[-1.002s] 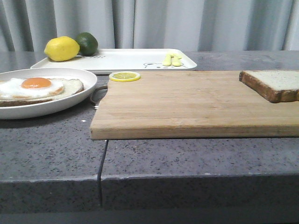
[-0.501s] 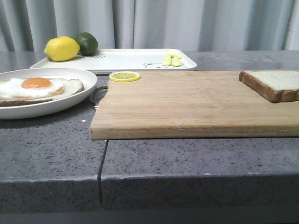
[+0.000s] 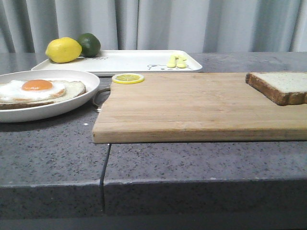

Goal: Place bread and move sandwich to tray
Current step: 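Lower the right gripper and grasp the bread slice by its edge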

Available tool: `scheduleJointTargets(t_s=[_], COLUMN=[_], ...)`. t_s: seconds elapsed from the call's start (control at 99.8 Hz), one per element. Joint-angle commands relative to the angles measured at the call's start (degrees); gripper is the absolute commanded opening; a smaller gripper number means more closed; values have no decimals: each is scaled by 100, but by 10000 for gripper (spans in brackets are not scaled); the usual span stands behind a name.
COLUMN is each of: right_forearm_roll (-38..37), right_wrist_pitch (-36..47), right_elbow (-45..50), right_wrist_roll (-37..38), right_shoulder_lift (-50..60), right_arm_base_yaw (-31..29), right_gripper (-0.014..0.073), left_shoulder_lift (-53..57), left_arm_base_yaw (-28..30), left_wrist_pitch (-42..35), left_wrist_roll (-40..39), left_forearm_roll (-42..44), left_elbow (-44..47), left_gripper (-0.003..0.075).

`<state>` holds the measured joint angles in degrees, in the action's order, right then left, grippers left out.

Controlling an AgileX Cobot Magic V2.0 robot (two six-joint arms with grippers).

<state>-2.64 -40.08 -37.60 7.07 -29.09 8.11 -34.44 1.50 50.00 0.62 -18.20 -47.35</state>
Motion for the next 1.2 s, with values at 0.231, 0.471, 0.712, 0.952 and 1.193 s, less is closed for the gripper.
scheduleJointTargets(t_s=[0.231,0.471,0.712,0.952,1.193], right_forearm_roll=[1136,3211,5042,6528,7170], right_wrist_pitch=[872,1183,1113,1133,1312], right_elbow=[-203,-203,-184,-184,-184], right_wrist_roll=[-1298,-3071,-4578,-5781,-6350], right_shoulder_lift=[-280,-930,-1749,-2672,-3427], right_arm_base_yaw=[-409,-1655,-2477,-2713,-2740], right_gripper=[496,496,496,496,496], left_shoulder_lift=[-63,-68,-68,-68,-68], left_arm_base_yaw=[11,11,11,11,11], left_wrist_pitch=[-336,-336,-336,-336,-336], left_wrist_roll=[-6,-6,-6,-6,-6], left_forearm_roll=[-145,-145,-145,-145,-145], left_elbow=[-193,-193,-193,-193,-193], left_gripper=[617,617,617,617,617])
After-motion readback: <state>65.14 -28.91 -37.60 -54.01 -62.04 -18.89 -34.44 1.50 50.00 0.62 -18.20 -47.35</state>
